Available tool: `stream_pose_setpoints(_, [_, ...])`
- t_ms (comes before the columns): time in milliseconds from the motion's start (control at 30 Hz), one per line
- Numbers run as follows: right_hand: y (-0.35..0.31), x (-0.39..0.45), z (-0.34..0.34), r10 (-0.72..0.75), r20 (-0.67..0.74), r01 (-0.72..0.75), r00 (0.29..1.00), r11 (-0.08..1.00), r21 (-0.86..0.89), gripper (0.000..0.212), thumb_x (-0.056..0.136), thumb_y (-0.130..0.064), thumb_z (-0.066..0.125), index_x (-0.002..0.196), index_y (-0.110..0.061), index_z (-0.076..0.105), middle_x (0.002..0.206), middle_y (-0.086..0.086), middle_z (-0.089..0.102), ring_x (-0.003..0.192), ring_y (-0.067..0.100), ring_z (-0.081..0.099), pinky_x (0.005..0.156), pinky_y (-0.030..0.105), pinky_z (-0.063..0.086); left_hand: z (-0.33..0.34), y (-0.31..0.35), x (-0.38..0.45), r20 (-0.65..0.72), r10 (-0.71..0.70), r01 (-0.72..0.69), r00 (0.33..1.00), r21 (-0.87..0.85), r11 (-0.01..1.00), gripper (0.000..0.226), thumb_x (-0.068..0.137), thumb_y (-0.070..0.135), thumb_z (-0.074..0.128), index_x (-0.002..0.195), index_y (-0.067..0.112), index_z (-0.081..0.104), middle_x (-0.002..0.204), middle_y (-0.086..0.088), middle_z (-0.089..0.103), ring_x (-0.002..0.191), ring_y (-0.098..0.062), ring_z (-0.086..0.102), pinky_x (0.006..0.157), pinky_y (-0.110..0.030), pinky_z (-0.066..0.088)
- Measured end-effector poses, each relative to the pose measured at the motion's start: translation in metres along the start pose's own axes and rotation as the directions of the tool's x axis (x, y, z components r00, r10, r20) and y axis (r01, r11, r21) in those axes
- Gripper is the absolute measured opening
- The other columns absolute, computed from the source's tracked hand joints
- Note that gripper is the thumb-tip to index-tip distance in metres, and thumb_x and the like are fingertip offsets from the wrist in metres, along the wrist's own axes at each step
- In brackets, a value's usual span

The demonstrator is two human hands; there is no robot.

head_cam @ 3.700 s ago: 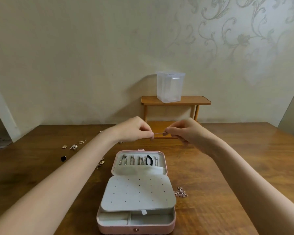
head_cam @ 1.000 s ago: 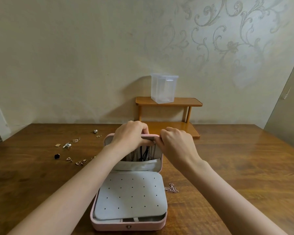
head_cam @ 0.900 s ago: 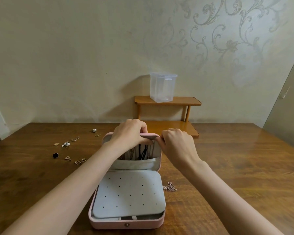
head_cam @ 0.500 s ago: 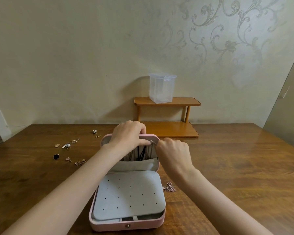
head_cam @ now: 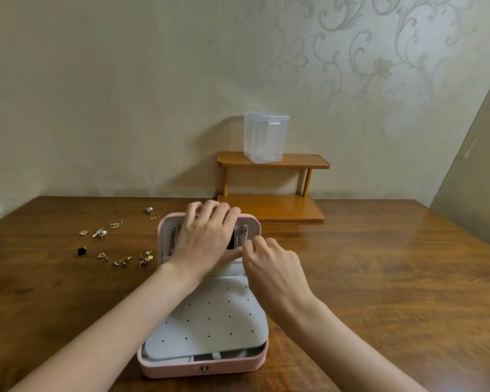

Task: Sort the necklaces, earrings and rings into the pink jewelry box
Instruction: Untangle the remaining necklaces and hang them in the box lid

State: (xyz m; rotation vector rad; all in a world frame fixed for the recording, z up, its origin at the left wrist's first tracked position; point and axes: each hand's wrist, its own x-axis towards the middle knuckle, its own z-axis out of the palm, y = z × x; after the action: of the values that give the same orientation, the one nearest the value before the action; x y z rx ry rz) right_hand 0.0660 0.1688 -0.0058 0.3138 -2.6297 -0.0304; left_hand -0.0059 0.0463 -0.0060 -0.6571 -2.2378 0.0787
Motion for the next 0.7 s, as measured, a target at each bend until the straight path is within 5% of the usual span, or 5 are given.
stream_pose_setpoints(133, [-0.002, -0.001, -0.006, -0.013, -0.007, 0.013, 1.000, 1.000, -0.024, 0.036, 0.038, -0.002, 0.085, 0.058, -0.011, 0.057, 0.051, 0.002, 0.053, 0.039, 0.014, 0.047, 0.036, 0.017, 0.000, 0.000, 0.004, -0.003, 0.020, -0.042, 0.042, 0.999, -0.021, 0.999, 0.069, 0.095, 0.049, 0.009, 0.100, 0.008, 0.064, 0.094, -0.008, 0.066, 0.089, -0.029, 0.061, 0.081, -0.042, 0.040])
stream_pose_setpoints(300, [0.004, 0.005, -0.003, -0.006, -0.105, 0.013, 0.994, 0.998, 0.063, 0.035, 0.046, 0.000, 0.082, 0.062, -0.011, 0.053, 0.051, 0.000, 0.053, 0.038, 0.013, 0.045, 0.043, 0.014, -0.007, 0.004, 0.006, -0.003, -0.026, -0.057, 0.057, 0.998, -0.002, 0.998, 0.060, 0.097, 0.039, 0.014, 0.095, 0.007, 0.065, 0.090, -0.009, 0.066, 0.086, -0.029, 0.062, 0.079, -0.042, 0.039])
stream_pose_setpoints(433, [0.008, 0.017, -0.008, -0.050, -0.071, 0.063, 0.996, 0.981, 0.186, 0.008, 0.084, -0.007, 0.062, 0.084, -0.009, 0.053, 0.077, 0.004, 0.062, 0.059, 0.018, 0.054, 0.037, 0.019, 0.020, 0.008, 0.005, -0.001, -0.086, -0.060, 0.058, 0.995, -0.021, 0.998, 0.035, 0.087, 0.028, 0.037, 0.094, 0.009, 0.066, 0.089, -0.008, 0.068, 0.086, -0.030, 0.062, 0.077, -0.042, 0.041])
stream_pose_setpoints(500, [0.012, 0.026, -0.012, -0.026, -0.018, 0.029, 1.000, 0.965, 0.262, 0.010, 0.096, -0.013, 0.044, 0.087, -0.011, 0.050, 0.086, 0.003, 0.059, 0.072, 0.024, 0.056, 0.050, 0.030, 0.038, 0.009, 0.005, 0.000, -0.102, -0.069, 0.065, 0.992, -0.042, 0.997, 0.031, 0.086, 0.026, 0.040, 0.093, 0.010, 0.066, 0.088, -0.007, 0.067, 0.085, -0.029, 0.062, 0.077, -0.041, 0.038])
stream_pose_setpoints(700, [0.027, 0.042, -0.017, 0.116, -0.049, -0.105, 0.992, 0.976, 0.188, 0.026, 0.097, -0.024, 0.043, 0.085, -0.008, 0.058, 0.077, 0.003, 0.056, 0.069, 0.023, 0.053, 0.056, 0.029, 0.039, 0.005, 0.002, 0.000, -0.021, -0.082, 0.080, 0.996, -0.074, 0.994, 0.032, 0.085, 0.030, 0.041, 0.092, 0.012, 0.066, 0.087, -0.004, 0.067, 0.085, -0.027, 0.062, 0.078, -0.036, 0.032])
